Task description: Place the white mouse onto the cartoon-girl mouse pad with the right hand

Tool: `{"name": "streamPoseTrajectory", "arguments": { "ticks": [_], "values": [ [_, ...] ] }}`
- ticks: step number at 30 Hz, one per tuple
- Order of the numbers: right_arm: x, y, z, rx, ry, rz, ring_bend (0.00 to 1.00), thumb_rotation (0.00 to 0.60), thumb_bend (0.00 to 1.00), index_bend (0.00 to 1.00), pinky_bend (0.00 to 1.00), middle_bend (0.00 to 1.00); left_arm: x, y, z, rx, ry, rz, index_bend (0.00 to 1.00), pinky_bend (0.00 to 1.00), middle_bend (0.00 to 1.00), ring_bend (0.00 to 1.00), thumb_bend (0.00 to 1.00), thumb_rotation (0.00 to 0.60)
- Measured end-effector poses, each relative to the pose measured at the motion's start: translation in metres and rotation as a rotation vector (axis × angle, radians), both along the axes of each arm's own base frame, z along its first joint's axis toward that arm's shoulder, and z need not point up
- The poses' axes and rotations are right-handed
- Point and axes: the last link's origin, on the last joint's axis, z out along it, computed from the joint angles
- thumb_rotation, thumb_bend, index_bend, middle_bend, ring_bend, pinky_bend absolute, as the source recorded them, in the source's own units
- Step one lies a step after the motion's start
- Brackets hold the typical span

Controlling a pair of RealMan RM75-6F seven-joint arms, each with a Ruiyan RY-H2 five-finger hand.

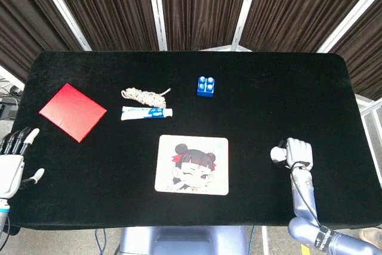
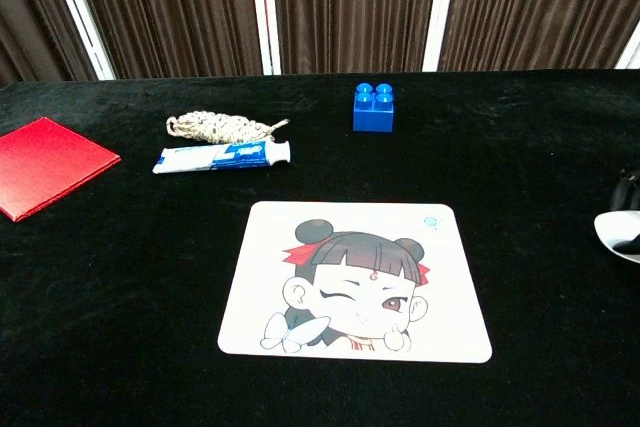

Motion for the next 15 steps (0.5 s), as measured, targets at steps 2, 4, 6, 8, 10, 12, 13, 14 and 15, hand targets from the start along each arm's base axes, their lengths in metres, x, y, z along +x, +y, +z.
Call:
{"name": "streamPoseTrajectory", "arguments": {
  "ticks": [2, 4, 6, 8, 10, 12, 13, 14, 15],
  "values": [
    [0.003, -0.001, 0.000, -0.005, -0.001, 0.017, 0.49, 0.600, 0.21, 0.62, 0.76, 0.61, 0.000, 0.000, 0.000, 0.000, 0.000, 0.000, 0.00, 0.00, 0.00, 0.00, 0.26, 0.600],
    [0.007, -0.002, 0.001, -0.009, -0.002, 0.040, 0.49, 0.600, 0.20, 0.62, 0.76, 0.61, 0.000, 0.000, 0.000, 0.000, -0.001, 0.000, 0.00, 0.00, 0.00, 0.00, 0.26, 0.600],
    [0.012, -0.004, 0.003, -0.014, -0.005, 0.067, 0.49, 0.600, 0.20, 0.62, 0.76, 0.61, 0.000, 0.000, 0.000, 0.000, -0.002, 0.001, 0.00, 0.00, 0.00, 0.00, 0.26, 0.600],
    [0.018, -0.005, 0.004, -0.017, -0.010, 0.094, 0.49, 0.600, 0.20, 0.62, 0.76, 0.61, 0.000, 0.000, 0.000, 0.000, -0.002, 0.001, 0.00, 0.00, 0.00, 0.00, 0.26, 0.600],
    [0.026, -0.008, 0.005, -0.017, -0.018, 0.138, 0.49, 0.600, 0.20, 0.62, 0.76, 0.61, 0.000, 0.000, 0.000, -0.001, -0.002, 0.002, 0.00, 0.00, 0.00, 0.00, 0.26, 0.600],
    [0.035, -0.011, 0.008, -0.012, -0.021, 0.197, 0.49, 0.600, 0.21, 0.63, 0.76, 0.61, 0.000, 0.000, 0.000, -0.001, -0.002, 0.002, 0.00, 0.00, 0.00, 0.00, 0.26, 0.600],
    [0.040, -0.013, 0.008, -0.007, -0.021, 0.227, 0.49, 0.600, 0.21, 0.63, 0.76, 0.61, 0.000, 0.000, 0.000, -0.001, -0.002, 0.002, 0.00, 0.00, 0.00, 0.00, 0.26, 0.600],
    [0.045, -0.015, 0.009, 0.000, -0.019, 0.259, 0.49, 0.600, 0.21, 0.63, 0.76, 0.61, 0.000, 0.000, 0.000, -0.002, -0.002, 0.001, 0.00, 0.00, 0.00, 0.00, 0.26, 0.600],
    [0.051, -0.018, 0.010, 0.012, -0.016, 0.306, 0.49, 0.600, 0.21, 0.63, 0.76, 0.61, 0.000, 0.000, 0.000, -0.001, -0.003, 0.001, 0.00, 0.00, 0.00, 0.00, 0.26, 0.600]
  ]
}}
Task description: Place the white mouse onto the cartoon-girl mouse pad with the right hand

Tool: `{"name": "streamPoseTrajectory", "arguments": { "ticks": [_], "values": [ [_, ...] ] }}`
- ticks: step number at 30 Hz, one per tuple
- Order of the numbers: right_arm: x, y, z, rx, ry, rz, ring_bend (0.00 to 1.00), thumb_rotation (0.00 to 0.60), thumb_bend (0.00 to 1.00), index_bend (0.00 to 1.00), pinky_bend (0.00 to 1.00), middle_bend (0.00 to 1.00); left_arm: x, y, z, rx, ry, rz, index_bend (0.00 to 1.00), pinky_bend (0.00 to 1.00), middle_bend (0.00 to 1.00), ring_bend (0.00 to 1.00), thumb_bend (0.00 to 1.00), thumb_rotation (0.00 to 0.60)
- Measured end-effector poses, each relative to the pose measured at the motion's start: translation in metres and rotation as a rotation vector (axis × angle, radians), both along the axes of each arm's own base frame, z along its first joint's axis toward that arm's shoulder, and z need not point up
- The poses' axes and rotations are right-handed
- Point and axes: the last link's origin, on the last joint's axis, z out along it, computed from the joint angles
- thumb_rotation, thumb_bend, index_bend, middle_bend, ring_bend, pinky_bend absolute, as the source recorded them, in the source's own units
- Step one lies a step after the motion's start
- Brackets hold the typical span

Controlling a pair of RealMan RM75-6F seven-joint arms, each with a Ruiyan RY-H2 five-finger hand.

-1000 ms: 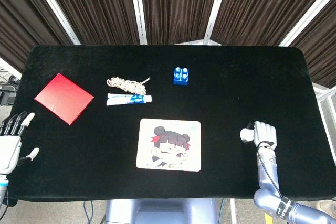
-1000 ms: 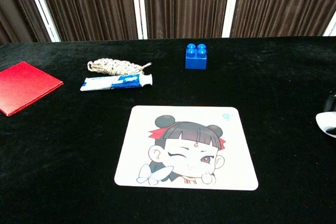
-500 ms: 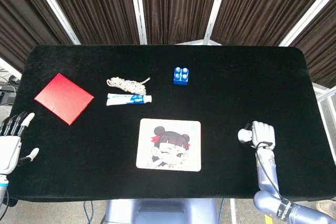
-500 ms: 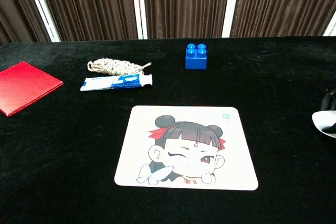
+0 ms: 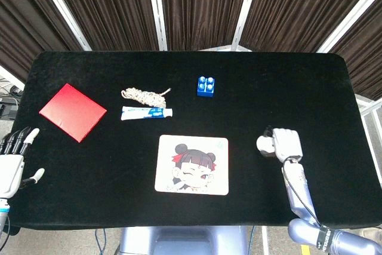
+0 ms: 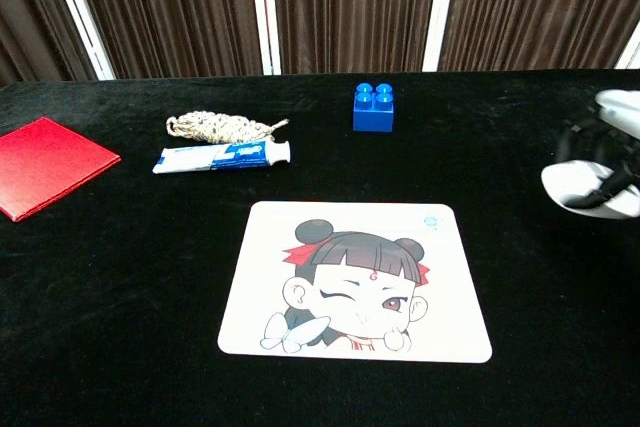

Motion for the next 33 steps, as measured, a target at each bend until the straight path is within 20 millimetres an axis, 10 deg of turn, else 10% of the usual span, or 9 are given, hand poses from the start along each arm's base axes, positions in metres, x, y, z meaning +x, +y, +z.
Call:
{"name": "streamPoseTrajectory", "arguments": {
  "ticks": [15, 33],
  "values": [
    [0.088, -0.040, -0.018, 0.168, 0.161, 0.564, 0.49, 0.600, 0.20, 0.63, 0.75, 0.61, -0.001, 0.001, 0.000, -0.004, -0.005, 0.002, 0.00, 0.00, 0.00, 0.00, 0.26, 0.600],
    [0.104, -0.022, -0.062, 0.344, 0.330, 0.966, 0.49, 0.600, 0.20, 0.64, 0.75, 0.61, -0.001, 0.001, 0.000, -0.015, -0.001, 0.005, 0.00, 0.00, 0.00, 0.00, 0.26, 0.600]
  ]
}}
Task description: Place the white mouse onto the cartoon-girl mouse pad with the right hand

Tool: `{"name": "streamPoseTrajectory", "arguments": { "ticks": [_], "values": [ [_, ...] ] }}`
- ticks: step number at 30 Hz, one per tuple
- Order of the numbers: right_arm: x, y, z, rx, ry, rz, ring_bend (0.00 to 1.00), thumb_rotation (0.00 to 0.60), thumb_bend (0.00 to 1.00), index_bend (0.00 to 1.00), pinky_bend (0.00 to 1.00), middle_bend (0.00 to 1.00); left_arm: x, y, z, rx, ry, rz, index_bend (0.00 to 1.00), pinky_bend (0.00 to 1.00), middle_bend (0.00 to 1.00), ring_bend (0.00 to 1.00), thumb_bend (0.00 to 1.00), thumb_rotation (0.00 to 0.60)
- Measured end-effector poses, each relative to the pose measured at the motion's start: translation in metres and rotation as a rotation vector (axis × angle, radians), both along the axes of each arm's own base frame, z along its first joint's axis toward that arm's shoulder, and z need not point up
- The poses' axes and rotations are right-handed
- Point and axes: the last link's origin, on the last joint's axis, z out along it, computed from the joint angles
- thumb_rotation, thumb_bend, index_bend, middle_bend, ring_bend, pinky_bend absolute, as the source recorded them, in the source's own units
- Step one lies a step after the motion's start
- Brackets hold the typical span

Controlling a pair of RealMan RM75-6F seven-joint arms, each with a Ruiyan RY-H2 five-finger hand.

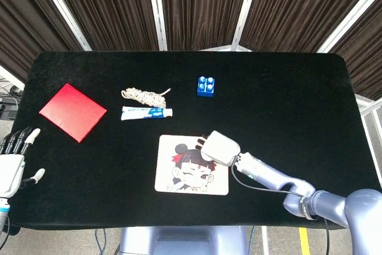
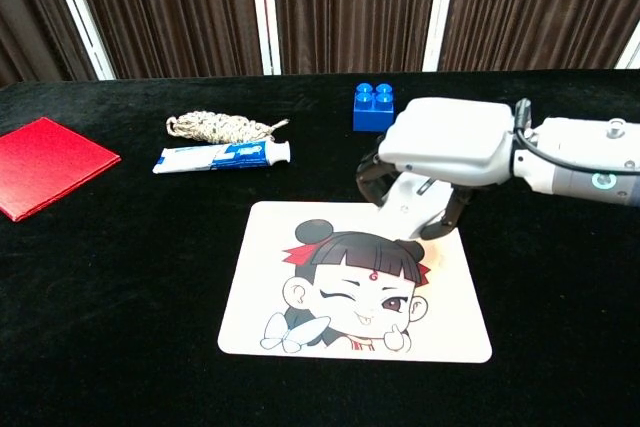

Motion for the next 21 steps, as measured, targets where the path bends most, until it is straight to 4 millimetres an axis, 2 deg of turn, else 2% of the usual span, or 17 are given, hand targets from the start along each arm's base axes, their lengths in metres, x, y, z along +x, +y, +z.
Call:
{"name": "streamPoseTrajectory", "arguments": {
  "ticks": [12, 21],
  "values": [
    [0.008, 0.018, -0.013, 0.091, -0.012, 0.191, 0.49, 0.600, 0.20, 0.64, 0.74, 0.61, 0.000, 0.000, 0.000, -0.002, -0.002, 0.001, 0.00, 0.00, 0.00, 0.00, 0.26, 0.600],
    [0.011, 0.032, -0.027, 0.147, -0.038, 0.204, 0.49, 0.600, 0.20, 0.64, 0.72, 0.61, 0.000, 0.000, 0.000, -0.002, -0.002, 0.001, 0.00, 0.00, 0.00, 0.00, 0.26, 0.600]
  ]
}}
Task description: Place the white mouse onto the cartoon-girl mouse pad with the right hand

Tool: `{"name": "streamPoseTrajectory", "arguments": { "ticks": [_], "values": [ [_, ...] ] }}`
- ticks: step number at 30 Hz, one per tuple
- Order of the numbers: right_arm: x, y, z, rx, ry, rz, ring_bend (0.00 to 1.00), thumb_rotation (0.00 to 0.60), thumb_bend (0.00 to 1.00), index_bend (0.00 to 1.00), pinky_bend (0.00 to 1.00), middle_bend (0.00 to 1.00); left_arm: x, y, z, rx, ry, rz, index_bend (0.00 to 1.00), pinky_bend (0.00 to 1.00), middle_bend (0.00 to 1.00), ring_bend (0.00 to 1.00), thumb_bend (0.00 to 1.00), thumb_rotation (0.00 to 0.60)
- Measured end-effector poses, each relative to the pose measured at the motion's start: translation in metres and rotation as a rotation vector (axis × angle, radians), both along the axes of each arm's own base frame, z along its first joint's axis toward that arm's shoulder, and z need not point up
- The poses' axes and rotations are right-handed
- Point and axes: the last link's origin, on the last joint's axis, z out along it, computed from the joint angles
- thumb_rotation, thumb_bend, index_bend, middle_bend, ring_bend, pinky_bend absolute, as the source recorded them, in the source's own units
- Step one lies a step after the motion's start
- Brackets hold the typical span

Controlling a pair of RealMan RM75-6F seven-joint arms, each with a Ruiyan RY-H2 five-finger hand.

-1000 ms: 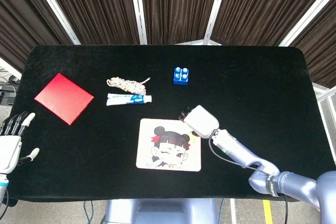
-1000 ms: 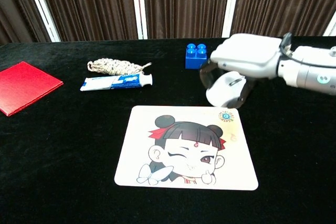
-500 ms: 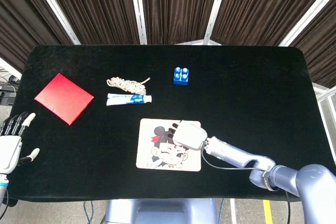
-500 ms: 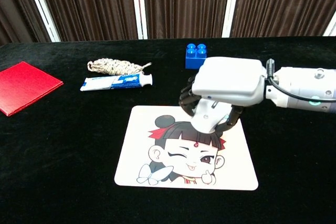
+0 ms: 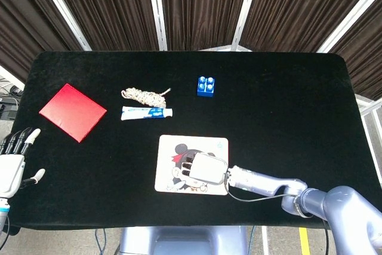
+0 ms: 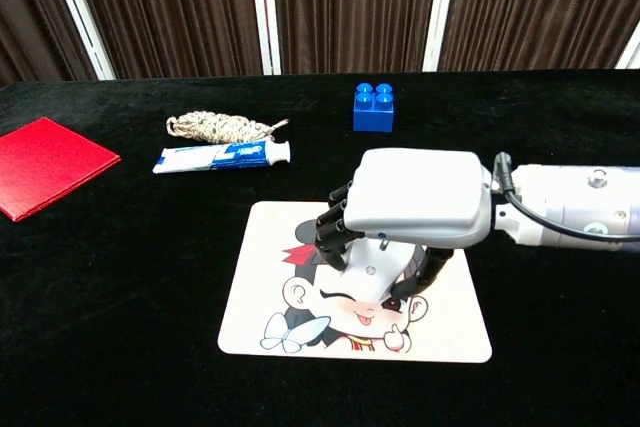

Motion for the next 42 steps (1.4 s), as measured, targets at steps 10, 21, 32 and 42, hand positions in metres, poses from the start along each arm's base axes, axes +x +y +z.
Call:
{"name": "streamPoseTrajectory", "arguments": {
  "ticks": [10, 21, 32, 42],
  "values": [
    [-0.002, 0.000, -0.008, -0.010, 0.000, -0.013, 0.49, 0.600, 0.19, 0.64, 0.66, 0.61, 0.000, 0.000, 0.000, 0.000, 0.001, 0.001, 0.00, 0.00, 0.00, 0.00, 0.26, 0.600],
    [-0.005, 0.002, -0.012, -0.010, -0.013, -0.020, 0.33, 0.600, 0.16, 0.64, 0.43, 0.47, 0.000, 0.000, 0.000, 0.001, 0.002, 0.002, 0.00, 0.00, 0.00, 0.00, 0.26, 0.600],
    [-0.007, 0.002, -0.013, -0.035, -0.007, -0.023, 0.05, 0.600, 0.14, 0.56, 0.09, 0.28, 0.000, 0.000, 0.000, 0.001, 0.001, 0.004, 0.00, 0.00, 0.00, 0.00, 0.26, 0.600],
    [-0.011, 0.003, -0.012, -0.049, 0.020, -0.038, 0.00, 0.600, 0.13, 0.40, 0.00, 0.12, 0.000, 0.000, 0.000, 0.001, 0.000, 0.005, 0.00, 0.00, 0.00, 0.00, 0.26, 0.600]
  ]
}}
